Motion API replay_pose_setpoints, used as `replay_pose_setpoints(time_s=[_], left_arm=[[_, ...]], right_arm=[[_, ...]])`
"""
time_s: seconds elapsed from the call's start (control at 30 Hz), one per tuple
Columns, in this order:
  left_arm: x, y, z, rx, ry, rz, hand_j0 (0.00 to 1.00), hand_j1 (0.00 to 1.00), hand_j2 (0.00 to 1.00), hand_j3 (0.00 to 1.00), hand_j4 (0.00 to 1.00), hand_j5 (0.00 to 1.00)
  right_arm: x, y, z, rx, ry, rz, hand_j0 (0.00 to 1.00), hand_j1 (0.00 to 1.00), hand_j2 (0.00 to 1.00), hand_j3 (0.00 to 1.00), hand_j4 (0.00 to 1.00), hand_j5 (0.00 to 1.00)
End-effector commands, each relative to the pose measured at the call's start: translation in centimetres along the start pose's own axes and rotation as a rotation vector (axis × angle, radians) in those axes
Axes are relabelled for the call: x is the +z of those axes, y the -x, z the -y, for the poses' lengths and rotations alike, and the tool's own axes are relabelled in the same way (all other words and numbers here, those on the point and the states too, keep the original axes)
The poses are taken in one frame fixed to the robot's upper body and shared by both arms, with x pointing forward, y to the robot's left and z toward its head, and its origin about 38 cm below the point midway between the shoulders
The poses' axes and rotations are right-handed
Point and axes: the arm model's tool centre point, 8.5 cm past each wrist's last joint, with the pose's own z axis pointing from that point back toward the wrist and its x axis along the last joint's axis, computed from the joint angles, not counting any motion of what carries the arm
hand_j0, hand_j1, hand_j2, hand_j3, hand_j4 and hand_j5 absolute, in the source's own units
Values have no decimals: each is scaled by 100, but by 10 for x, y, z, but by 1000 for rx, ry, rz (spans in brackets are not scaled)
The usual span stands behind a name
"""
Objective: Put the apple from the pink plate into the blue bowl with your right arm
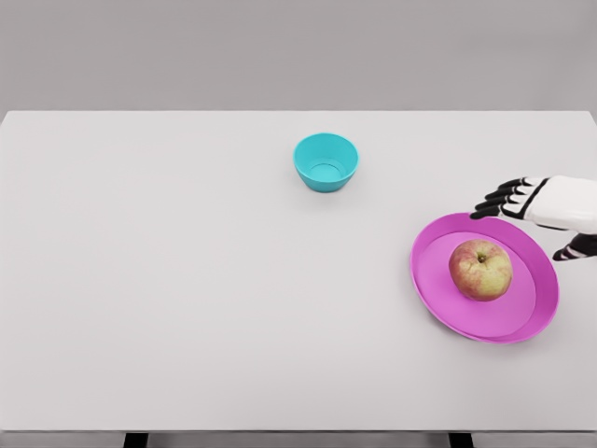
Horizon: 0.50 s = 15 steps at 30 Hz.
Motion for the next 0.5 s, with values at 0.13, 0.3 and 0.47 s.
replay_pose_setpoints(time_s=[0.13,0.3,0.47], left_arm=[[0,0,0,0,0,0,100,100,100,100,100,100],[0,0,0,0,0,0,100,100,100,100,100,100],[0,0,0,0,0,0,100,100,100,100,100,100]], right_arm=[[-14,-5,-11,-32,-6,33,100,100,100,100,100,100],[-24,-9,-21,-54,-17,58,100,100,100,100,100,100],[-29,-8,-27,-71,-18,61,100,100,100,100,100,100]])
